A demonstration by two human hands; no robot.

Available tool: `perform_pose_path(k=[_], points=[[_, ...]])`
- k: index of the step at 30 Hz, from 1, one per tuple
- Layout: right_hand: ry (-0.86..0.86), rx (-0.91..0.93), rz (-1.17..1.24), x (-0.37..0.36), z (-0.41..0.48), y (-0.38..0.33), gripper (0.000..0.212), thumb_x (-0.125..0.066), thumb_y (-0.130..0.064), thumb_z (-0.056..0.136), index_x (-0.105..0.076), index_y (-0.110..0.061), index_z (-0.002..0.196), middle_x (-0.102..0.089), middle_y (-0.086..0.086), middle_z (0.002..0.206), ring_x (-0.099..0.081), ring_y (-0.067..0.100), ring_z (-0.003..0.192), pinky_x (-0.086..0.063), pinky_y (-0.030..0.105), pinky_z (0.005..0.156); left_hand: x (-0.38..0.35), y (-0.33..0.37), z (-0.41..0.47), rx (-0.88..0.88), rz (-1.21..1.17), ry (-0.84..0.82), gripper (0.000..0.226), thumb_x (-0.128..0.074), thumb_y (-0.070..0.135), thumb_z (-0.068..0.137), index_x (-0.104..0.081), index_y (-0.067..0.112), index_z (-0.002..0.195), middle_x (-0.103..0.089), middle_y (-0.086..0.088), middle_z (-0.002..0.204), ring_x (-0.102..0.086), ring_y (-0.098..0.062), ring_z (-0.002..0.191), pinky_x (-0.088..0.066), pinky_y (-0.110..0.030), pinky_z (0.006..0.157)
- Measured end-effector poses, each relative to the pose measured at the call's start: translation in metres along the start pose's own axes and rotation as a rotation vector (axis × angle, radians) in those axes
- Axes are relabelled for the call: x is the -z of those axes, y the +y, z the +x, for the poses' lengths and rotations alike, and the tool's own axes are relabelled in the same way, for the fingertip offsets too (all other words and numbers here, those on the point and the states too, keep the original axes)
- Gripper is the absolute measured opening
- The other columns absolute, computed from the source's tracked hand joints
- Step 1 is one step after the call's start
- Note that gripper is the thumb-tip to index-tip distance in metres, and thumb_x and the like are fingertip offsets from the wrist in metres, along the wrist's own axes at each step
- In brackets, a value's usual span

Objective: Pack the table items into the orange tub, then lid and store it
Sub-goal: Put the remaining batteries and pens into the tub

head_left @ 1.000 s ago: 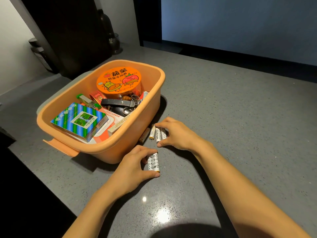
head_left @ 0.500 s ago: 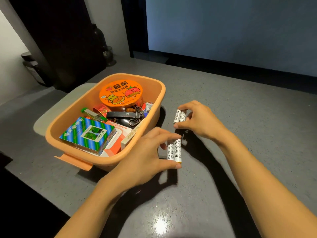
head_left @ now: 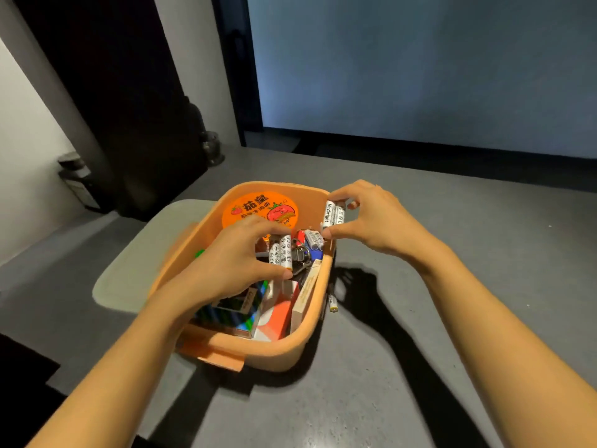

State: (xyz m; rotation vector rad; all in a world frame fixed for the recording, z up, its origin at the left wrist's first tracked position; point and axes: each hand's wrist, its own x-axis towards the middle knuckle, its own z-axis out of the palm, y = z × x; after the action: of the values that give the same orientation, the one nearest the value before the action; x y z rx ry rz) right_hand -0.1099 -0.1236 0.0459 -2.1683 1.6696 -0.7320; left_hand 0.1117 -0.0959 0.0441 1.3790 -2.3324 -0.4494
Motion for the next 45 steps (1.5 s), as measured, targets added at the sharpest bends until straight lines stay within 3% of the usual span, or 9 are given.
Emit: perform_pose_path(k=[6,11,16,18,22,27,34,40,45], points=[[-0.020,-0.147,-0.141,-0.036,0.025,0.000,0.060,-0.075,-0.047,0.066,-0.055,-0.027,0.120,-0.055,-0.003,0.113,-0.040,0.020,0.109,-0.019,0.036,0.080,-0.013,-0.033,0.041,-0.118,0.012,-0.172,0.060,-0.077,0.036,0.068,-0.052,0.030,0.122,-0.045,0.012,0.110,-0.039,-0.011,0.108,-0.030,-0.024,0.088],[-0.026,-0.211,-0.210,-0.049,0.038,0.004,0.059,-0.074,-0.047,0.066,-0.055,-0.031,0.119,-0.048,-0.009,0.101,-0.029,0.015,0.101,-0.016,0.035,0.077,-0.014,-0.052,0.074,-0.222,0.038,-0.206,0.060,-0.077,0.035,0.068,-0.053,0.026,0.122,-0.051,0.003,0.114,-0.038,-0.014,0.108,-0.023,-0.019,0.083],[0.026,-0.263,-0.100,-0.043,0.039,0.011,0.053,-0.073,-0.039,0.073,-0.054,-0.030,0.122,-0.052,-0.004,0.124,-0.038,0.021,0.118,-0.022,0.036,0.089,-0.024,-0.058,0.086,-0.229,0.041,-0.226,0.063,-0.077,0.040,0.067,-0.051,0.027,0.123,-0.049,0.004,0.115,-0.036,-0.015,0.105,-0.029,-0.027,0.089],[0.066,-0.277,-0.041,-0.038,0.035,0.016,0.050,-0.072,-0.038,0.075,-0.055,-0.030,0.121,-0.052,-0.005,0.128,-0.039,0.020,0.121,-0.029,0.041,0.099,-0.026,-0.056,0.087,-0.215,0.027,-0.231,0.066,-0.076,0.043,0.066,-0.049,0.029,0.124,-0.048,0.005,0.116,-0.034,-0.014,0.104,-0.032,-0.032,0.091],[0.125,-0.301,0.047,-0.029,0.017,0.031,0.045,-0.071,-0.037,0.076,-0.057,-0.030,0.118,-0.054,-0.006,0.125,-0.044,0.016,0.118,-0.035,0.048,0.102,-0.024,-0.053,0.086,-0.211,-0.001,-0.250,0.067,-0.075,0.045,0.066,-0.048,0.029,0.126,-0.050,0.004,0.119,-0.037,-0.017,0.110,-0.033,-0.036,0.095],[0.059,-0.330,0.115,-0.030,-0.013,0.057,0.041,-0.071,-0.033,0.078,-0.057,-0.028,0.117,-0.057,-0.006,0.121,-0.049,0.009,0.110,-0.040,0.035,0.097,-0.020,-0.042,0.068,-0.208,-0.002,-0.179,0.056,-0.069,0.043,0.073,-0.050,0.028,0.124,-0.052,0.007,0.117,-0.041,-0.016,0.112,-0.033,-0.034,0.097],[-0.134,-0.274,0.162,-0.049,-0.049,0.083,0.050,-0.073,-0.037,0.075,-0.055,-0.028,0.120,-0.056,-0.006,0.123,-0.050,0.011,0.110,-0.039,0.040,0.100,-0.029,0.003,0.026,-0.119,0.013,-0.047,0.055,-0.058,0.050,0.076,-0.049,0.028,0.126,-0.051,0.007,0.126,-0.042,-0.014,0.119,-0.032,-0.038,0.102],[-0.284,-0.198,0.154,-0.070,-0.068,0.099,0.062,-0.074,-0.039,0.073,-0.051,-0.022,0.127,-0.052,0.000,0.129,-0.048,0.019,0.118,-0.035,0.047,0.103,-0.053,0.041,-0.017,-0.035,-0.026,0.089,0.051,-0.060,0.051,0.077,-0.055,0.023,0.119,-0.055,0.006,0.118,-0.046,-0.013,0.109,-0.034,-0.030,0.091],[-0.328,-0.155,0.048,-0.100,-0.064,0.096,0.084,-0.072,-0.051,0.069,-0.037,-0.019,0.138,-0.041,0.003,0.136,-0.035,0.025,0.125,-0.024,0.037,0.092,-0.057,0.048,-0.031,0.058,-0.033,0.142,0.048,-0.060,0.049,0.079,-0.056,0.023,0.119,-0.054,0.007,0.118,-0.047,-0.015,0.111,-0.035,-0.031,0.094]])
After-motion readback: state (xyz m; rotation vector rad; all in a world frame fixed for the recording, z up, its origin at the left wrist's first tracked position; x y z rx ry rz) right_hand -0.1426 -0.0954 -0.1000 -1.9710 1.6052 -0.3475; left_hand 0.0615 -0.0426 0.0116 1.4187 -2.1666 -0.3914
